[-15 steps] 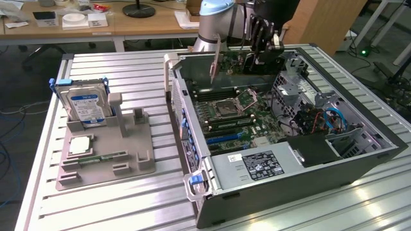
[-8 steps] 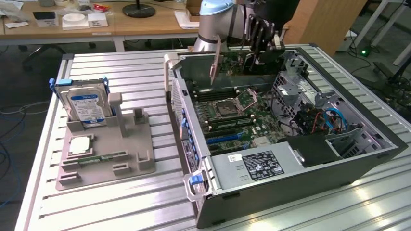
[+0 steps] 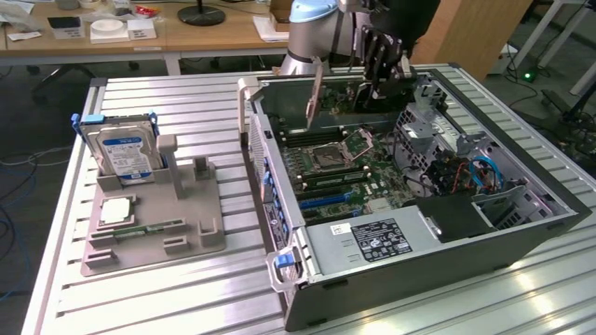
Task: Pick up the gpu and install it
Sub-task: 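Insert the gpu into the slot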
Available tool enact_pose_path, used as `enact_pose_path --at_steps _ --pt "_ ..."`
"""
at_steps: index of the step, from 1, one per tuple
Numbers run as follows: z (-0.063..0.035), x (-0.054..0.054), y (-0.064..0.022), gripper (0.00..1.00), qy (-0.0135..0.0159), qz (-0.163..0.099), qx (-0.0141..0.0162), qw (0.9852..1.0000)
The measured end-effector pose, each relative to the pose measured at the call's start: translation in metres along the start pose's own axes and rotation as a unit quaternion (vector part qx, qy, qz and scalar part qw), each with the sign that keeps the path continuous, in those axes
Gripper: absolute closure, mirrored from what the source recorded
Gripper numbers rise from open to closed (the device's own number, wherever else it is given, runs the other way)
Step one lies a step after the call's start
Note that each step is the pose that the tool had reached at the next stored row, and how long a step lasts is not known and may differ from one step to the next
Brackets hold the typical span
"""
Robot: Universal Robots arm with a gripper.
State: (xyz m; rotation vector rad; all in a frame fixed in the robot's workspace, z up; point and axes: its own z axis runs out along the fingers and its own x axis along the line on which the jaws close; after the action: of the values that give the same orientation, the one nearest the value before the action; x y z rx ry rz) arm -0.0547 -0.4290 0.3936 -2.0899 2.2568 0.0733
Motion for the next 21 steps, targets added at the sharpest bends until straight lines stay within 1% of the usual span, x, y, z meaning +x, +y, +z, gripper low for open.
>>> enact_pose_path --at_steps 2,3,7,17,21 --pt "0.0011 0.0076 -0.0005 0.72 -0.0001 0.000 0.0000 1.0000" --pt "0.0022 0.0089 -0.0007 0.72 -0.0002 -0.001 0.0000 1.0000" --pt "0.0035 0.0099 -0.0007 0.72 0.0000 -0.009 -0.0007 1.0000" --pt "0.0069 0.0111 -0.0009 0.72 0.0003 -0.009 -0.0011 1.0000" --pt "0.0079 0.0108 -0.0009 0.72 0.0009 -0.009 -0.0012 1.0000"
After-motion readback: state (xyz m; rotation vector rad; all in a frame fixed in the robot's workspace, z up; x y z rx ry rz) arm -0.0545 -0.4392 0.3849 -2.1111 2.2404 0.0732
